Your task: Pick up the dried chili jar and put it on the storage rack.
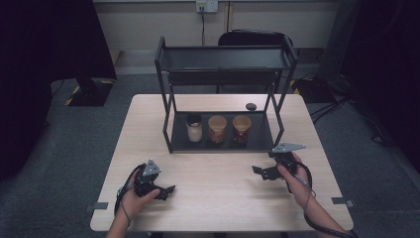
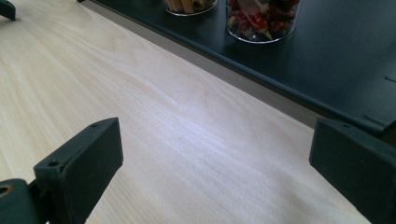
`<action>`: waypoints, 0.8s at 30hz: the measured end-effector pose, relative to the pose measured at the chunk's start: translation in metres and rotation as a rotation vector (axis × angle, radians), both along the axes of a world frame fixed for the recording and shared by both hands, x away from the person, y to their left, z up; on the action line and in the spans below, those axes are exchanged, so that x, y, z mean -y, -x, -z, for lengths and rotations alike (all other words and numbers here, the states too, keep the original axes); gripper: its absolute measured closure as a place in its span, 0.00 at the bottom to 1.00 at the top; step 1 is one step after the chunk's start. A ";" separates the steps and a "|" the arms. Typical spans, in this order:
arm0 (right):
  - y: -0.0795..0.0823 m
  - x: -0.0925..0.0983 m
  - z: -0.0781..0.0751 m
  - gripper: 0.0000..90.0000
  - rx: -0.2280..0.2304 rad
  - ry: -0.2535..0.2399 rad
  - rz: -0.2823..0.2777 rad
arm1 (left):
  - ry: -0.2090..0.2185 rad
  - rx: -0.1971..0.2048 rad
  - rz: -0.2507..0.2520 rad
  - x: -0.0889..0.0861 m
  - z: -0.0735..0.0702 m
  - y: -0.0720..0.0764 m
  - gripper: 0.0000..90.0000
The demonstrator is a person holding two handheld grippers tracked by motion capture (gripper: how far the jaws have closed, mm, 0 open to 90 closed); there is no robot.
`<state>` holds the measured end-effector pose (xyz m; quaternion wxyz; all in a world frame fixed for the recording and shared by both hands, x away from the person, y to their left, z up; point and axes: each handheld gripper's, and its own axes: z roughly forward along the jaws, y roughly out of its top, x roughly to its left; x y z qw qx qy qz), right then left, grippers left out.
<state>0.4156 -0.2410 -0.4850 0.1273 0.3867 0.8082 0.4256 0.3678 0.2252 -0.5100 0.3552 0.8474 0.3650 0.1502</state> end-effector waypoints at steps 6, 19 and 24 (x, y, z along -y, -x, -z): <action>0.005 0.005 0.003 0.02 -0.007 -0.004 0.003 | 0.000 0.000 0.000 0.000 0.000 0.000 0.00; 0.016 0.016 0.007 0.02 -0.015 -0.020 0.006 | 0.000 0.000 0.000 0.000 0.000 0.000 0.00; 0.020 0.021 0.007 0.02 -0.015 -0.022 0.009 | 0.000 0.000 0.000 0.000 0.000 0.000 0.00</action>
